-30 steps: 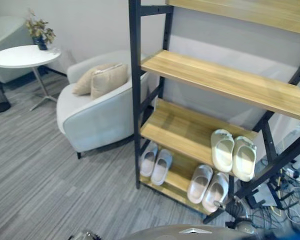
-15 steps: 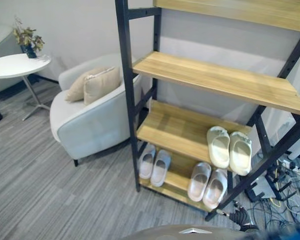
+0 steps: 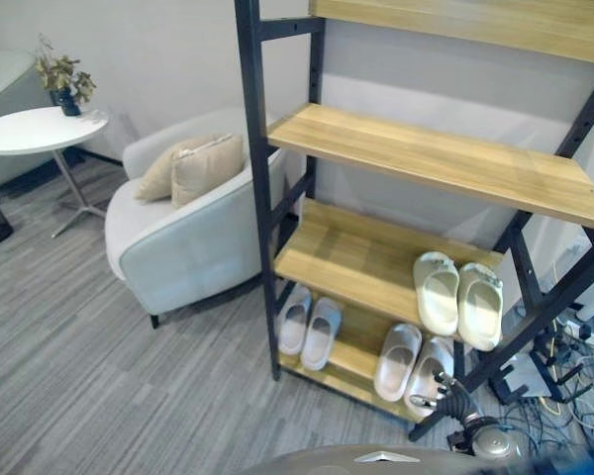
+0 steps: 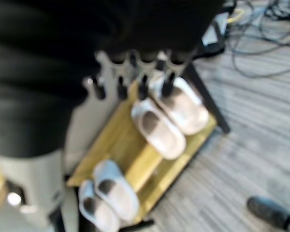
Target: Arrange the slippers neatly on the shoe rack.
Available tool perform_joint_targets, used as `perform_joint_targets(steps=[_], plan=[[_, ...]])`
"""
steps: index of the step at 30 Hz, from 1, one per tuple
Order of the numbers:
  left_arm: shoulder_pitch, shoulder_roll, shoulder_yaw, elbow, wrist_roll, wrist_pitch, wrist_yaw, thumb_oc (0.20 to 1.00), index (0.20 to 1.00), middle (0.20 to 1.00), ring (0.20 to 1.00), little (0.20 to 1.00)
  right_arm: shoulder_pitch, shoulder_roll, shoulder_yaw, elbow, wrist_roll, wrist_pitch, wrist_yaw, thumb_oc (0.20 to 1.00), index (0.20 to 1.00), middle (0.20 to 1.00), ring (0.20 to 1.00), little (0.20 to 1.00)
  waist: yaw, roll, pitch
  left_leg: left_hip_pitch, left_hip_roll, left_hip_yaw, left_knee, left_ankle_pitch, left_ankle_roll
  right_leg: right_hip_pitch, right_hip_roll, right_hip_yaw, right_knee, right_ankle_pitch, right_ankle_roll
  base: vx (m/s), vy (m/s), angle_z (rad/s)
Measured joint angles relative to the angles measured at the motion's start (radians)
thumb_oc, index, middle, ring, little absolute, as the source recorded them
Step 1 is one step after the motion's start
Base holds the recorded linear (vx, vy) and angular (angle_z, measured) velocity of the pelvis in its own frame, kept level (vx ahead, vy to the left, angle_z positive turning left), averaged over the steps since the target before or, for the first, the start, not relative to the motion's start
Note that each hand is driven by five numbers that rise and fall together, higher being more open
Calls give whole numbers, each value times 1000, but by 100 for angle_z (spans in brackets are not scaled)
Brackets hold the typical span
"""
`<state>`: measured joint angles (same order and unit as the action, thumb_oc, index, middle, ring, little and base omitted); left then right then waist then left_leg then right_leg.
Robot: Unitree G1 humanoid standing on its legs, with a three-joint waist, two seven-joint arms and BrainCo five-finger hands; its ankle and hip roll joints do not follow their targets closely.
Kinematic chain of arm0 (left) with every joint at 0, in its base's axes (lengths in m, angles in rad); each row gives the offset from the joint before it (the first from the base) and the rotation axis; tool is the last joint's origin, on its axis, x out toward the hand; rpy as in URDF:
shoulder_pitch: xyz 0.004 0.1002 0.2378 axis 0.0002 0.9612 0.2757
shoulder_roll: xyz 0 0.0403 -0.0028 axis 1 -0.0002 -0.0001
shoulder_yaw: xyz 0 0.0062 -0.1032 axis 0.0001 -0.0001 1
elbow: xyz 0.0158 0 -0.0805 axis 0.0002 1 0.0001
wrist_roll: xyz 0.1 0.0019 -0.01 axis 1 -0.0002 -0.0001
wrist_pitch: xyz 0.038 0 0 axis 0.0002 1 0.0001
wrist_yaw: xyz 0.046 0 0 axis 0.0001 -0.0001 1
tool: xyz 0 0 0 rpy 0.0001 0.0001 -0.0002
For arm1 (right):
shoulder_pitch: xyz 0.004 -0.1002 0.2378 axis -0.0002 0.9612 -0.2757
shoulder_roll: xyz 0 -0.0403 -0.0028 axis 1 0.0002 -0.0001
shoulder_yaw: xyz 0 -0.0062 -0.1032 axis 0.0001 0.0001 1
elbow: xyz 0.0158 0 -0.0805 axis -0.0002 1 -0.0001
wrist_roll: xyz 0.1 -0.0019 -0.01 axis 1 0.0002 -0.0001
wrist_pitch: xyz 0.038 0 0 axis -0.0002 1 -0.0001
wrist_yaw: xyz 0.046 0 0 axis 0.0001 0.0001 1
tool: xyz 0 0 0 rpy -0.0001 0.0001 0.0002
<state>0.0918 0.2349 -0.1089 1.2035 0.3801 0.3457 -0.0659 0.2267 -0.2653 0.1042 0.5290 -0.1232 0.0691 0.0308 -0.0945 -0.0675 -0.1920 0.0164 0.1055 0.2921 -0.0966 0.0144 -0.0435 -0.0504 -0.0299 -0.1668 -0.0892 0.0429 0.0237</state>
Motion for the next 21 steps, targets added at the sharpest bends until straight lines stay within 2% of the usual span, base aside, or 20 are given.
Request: perform_joint_targets(steps=[10, 18, 21], plan=[[-9, 0, 1, 34, -17, -10, -2, 1000, 1000, 1000, 1000, 1000, -34, -30, -1, -36, -41, 19, -5, 1000, 1000, 1000, 1000, 1000, 3, 3, -5, -4, -1, -13, 0, 0, 0, 3, -2, -13, 0, -4, 4, 2, 0, 3], [19, -2, 10, -52, -10, 48, -41, 1000, 1000, 1000, 1000, 1000, -64, -30, -15, -40, -48, 36, 6, 1000, 1000, 1000, 1000, 1000, 6, 16, -15, -19, -4, -34, 0, 2, 0, -1, -6, -35, 0, -3, 1, 3, 1, 7], [47, -2, 14, -165, 13, 106, -85, 1000, 1000, 1000, 1000, 1000, -83, -32, -20, -39, -50, 36, 5, 1000, 1000, 1000, 1000, 1000, 15, 17, -14, -24, -4, -37, 0, 2, 0, -4, -6, -39, 0, -5, 3, 4, -6, 2]])
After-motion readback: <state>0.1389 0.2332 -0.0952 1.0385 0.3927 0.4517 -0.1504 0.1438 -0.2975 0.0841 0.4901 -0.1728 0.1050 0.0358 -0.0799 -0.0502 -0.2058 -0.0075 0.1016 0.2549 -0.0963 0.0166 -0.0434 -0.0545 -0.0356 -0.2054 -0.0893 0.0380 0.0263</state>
